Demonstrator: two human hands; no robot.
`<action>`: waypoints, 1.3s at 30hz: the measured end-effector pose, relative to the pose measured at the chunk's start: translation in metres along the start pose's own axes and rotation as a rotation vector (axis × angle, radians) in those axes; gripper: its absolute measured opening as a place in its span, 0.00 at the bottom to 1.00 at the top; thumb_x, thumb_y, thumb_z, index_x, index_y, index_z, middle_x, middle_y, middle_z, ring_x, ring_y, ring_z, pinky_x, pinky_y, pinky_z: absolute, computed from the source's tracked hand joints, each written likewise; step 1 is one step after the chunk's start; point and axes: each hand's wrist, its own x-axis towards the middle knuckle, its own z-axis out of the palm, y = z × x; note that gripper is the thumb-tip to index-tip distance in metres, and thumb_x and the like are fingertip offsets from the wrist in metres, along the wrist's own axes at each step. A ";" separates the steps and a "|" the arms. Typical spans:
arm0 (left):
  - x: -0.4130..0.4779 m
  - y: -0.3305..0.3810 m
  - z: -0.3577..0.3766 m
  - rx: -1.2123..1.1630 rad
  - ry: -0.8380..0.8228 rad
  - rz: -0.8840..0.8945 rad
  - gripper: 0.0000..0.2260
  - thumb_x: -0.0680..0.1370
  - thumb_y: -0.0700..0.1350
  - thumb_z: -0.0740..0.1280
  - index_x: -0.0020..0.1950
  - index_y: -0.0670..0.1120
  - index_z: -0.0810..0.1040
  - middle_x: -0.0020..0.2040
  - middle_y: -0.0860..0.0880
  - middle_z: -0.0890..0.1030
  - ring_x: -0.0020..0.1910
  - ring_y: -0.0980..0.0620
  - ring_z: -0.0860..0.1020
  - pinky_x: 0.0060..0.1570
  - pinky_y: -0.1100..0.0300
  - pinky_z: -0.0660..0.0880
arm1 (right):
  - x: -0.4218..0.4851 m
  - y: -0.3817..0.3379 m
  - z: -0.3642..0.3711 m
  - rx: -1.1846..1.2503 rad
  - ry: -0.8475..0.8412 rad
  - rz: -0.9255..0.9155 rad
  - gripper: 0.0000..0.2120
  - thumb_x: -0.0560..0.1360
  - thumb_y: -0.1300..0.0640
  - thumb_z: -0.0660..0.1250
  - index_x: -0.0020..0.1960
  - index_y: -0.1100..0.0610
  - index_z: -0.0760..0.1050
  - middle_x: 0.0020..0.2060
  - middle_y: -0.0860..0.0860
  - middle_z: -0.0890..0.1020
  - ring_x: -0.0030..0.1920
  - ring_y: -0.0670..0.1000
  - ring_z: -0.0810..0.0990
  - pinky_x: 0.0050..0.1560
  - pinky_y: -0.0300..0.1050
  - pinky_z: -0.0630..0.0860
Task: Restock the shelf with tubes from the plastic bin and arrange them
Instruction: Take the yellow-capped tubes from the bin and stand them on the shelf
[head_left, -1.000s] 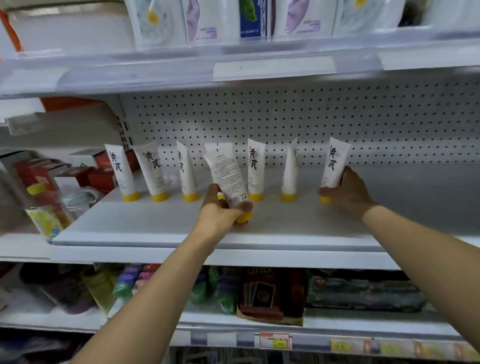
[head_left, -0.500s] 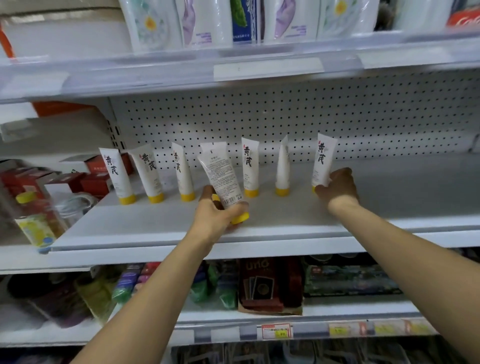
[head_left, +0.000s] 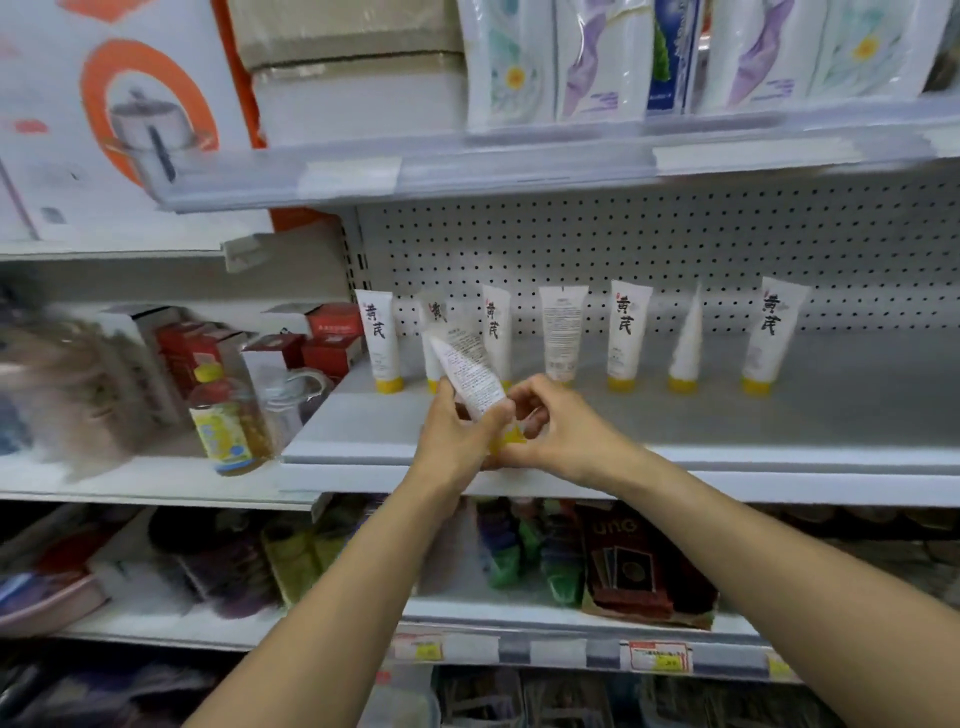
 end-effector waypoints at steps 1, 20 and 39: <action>-0.001 0.000 -0.010 -0.008 -0.001 -0.011 0.23 0.70 0.54 0.71 0.62 0.54 0.70 0.55 0.47 0.81 0.53 0.46 0.82 0.47 0.42 0.81 | 0.004 -0.004 0.011 -0.018 0.012 -0.005 0.26 0.64 0.50 0.79 0.57 0.52 0.72 0.47 0.46 0.77 0.40 0.43 0.72 0.40 0.34 0.72; -0.012 -0.029 -0.198 0.721 0.099 0.127 0.16 0.77 0.51 0.67 0.64 0.52 0.75 0.53 0.53 0.79 0.47 0.53 0.79 0.50 0.49 0.78 | 0.104 -0.059 0.139 -0.013 0.159 0.185 0.22 0.68 0.54 0.76 0.59 0.55 0.75 0.53 0.52 0.82 0.53 0.54 0.81 0.55 0.52 0.78; 0.002 -0.045 -0.240 0.797 0.089 0.140 0.14 0.76 0.52 0.67 0.60 0.51 0.76 0.49 0.55 0.80 0.48 0.53 0.79 0.49 0.49 0.78 | 0.154 -0.060 0.162 -0.164 0.152 0.275 0.25 0.72 0.55 0.73 0.66 0.57 0.71 0.65 0.55 0.77 0.62 0.56 0.77 0.58 0.45 0.73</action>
